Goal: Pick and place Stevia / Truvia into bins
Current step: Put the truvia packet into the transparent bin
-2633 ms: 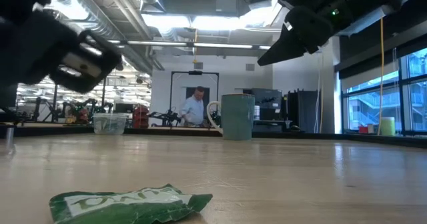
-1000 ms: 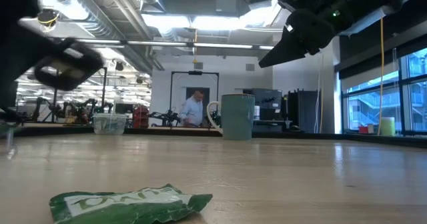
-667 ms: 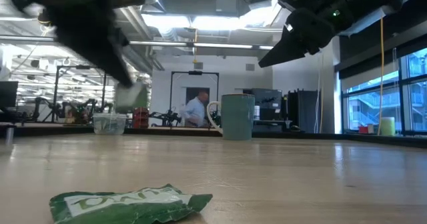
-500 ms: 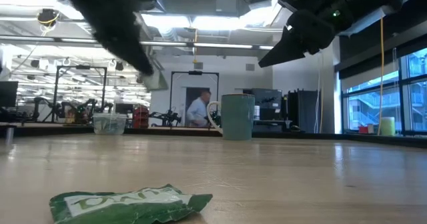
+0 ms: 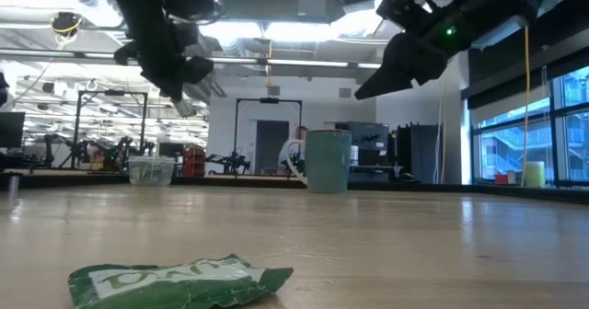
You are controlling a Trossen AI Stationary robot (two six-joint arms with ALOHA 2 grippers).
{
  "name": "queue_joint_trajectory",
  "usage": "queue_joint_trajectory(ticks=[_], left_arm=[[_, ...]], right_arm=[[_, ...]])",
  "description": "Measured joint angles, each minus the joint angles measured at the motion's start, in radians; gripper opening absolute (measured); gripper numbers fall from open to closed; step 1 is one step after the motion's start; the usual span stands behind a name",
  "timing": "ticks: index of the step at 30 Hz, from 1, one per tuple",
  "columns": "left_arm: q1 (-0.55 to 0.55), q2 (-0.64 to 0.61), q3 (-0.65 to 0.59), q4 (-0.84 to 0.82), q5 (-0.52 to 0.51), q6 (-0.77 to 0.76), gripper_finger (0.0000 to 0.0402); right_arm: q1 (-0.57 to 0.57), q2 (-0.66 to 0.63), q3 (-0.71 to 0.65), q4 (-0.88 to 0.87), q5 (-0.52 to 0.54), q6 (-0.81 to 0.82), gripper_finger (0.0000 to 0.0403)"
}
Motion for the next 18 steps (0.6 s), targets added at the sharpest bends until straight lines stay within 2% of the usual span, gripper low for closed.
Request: queue_joint_trajectory(ticks=[8, 18], left_arm=[[0.217, 0.040, -0.001, 0.001, -0.003, 0.031, 0.0004], [0.369, 0.149, -0.001, 0.018, 0.038, 0.035, 0.0004]], right_arm=[[-0.031, 0.018, 0.000, -0.001, 0.000, -0.001, 0.0079], [-0.044, 0.052, 0.000, -0.003, -0.001, -0.001, 0.0079]])
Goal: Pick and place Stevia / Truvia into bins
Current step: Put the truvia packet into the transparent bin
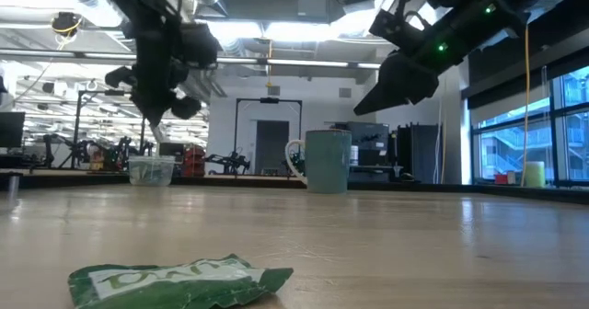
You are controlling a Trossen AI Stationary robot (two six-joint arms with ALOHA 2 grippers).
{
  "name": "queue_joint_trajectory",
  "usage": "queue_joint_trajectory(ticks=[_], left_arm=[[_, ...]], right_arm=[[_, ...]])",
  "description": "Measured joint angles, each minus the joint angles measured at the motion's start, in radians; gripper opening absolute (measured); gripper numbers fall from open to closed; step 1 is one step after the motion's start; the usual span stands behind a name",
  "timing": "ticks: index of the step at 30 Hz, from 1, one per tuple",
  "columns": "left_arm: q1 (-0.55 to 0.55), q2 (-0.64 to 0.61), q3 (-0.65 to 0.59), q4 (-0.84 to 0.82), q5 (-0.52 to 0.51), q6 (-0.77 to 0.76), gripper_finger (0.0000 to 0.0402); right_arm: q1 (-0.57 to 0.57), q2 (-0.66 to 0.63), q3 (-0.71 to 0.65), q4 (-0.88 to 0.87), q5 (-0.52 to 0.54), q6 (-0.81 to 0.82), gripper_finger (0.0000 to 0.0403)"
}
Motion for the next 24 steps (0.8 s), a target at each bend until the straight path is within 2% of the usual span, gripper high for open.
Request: queue_joint_trajectory(ticks=[8, 12, 17, 24], left_arm=[[0.091, 0.122, 0.000, 0.034, 0.025, 0.022, 0.0004], [0.124, 0.165, 0.000, 0.105, 0.098, 0.074, 0.0004], [0.144, 0.192, 0.000, 0.163, 0.128, 0.116, 0.0004], [0.159, 0.192, 0.000, 0.164, 0.143, 0.145, 0.0004]], right_arm=[[0.000, 0.000, 0.000, 0.000, 0.000, -0.006, 0.0079], [0.000, 0.000, 0.000, 0.000, 0.000, -0.008, 0.0079], [0.000, 0.000, 0.000, 0.000, 0.000, -0.029, 0.0079], [0.000, 0.000, 0.000, 0.001, 0.000, -0.030, 0.0079]])
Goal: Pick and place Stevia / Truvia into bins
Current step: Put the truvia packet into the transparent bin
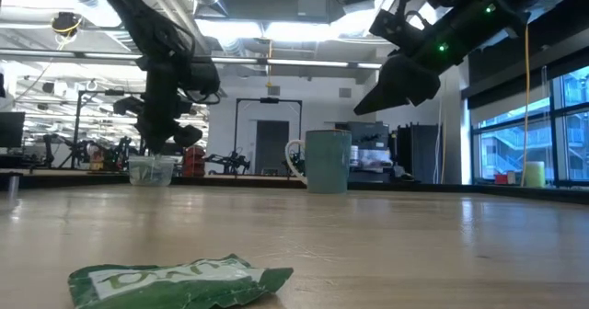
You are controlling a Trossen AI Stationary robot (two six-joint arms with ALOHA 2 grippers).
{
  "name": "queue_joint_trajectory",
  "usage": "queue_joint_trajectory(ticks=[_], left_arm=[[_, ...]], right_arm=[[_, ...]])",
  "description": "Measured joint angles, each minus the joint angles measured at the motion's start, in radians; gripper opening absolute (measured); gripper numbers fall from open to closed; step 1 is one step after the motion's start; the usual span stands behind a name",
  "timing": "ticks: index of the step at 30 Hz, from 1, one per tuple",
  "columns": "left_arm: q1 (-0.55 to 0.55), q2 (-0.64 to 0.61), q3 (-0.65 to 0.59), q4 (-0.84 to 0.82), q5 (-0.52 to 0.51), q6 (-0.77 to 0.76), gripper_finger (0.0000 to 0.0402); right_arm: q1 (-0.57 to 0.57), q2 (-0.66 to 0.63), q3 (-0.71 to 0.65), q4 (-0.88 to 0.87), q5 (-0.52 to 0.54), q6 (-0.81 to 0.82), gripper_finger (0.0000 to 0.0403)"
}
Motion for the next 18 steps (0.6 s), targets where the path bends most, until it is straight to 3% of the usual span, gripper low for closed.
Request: queue_joint_trajectory(ticks=[18], left_arm=[[-0.001, 0.000, 0.000, 0.069, 0.101, 0.051, 0.0004]], right_arm=[[-0.018, 0.000, 0.000, 0.000, 0.000, 0.000, 0.0079]])
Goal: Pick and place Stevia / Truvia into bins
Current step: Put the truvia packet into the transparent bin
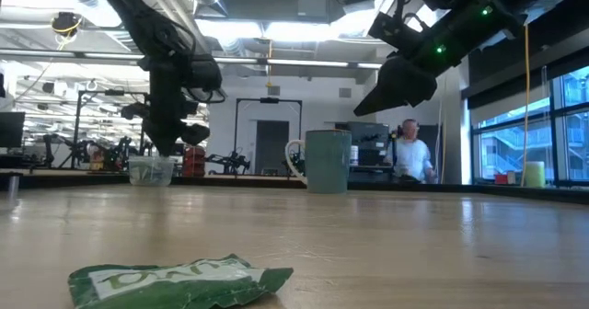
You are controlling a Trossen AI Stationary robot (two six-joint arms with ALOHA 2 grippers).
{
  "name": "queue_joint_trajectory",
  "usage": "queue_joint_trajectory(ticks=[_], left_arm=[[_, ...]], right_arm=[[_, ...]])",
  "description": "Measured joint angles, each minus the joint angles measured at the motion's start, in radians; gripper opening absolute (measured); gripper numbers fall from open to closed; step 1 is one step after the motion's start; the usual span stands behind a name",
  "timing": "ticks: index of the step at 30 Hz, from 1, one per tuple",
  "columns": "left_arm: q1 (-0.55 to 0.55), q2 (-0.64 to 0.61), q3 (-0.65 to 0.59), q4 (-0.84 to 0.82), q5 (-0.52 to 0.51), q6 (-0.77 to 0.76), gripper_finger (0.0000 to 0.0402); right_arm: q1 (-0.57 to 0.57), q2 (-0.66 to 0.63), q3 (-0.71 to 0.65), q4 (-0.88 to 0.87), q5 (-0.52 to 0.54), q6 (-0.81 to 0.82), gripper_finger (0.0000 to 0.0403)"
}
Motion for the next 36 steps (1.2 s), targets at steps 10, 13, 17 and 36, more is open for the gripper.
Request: queue_joint_trajectory(ticks=[10, 13, 17, 36], left_arm=[[0.000, -0.065, 0.000, -0.018, -0.002, 0.006, 0.0004], [0.000, -0.076, 0.000, -0.021, 0.001, 0.007, 0.0004], [0.000, -0.080, 0.000, -0.020, 0.026, 0.013, 0.0004], [0.025, -0.080, 0.000, -0.172, -0.024, -0.028, 0.0022]], right_arm=[[0.000, 0.000, 0.000, 0.000, 0.000, 0.000, 0.0079], [0.000, 0.000, 0.000, 0.000, 0.000, 0.000, 0.0079], [0.000, 0.000, 0.000, 0.000, 0.000, 0.000, 0.0079], [0.000, 0.000, 0.000, 0.000, 0.000, 0.000, 0.0079]])
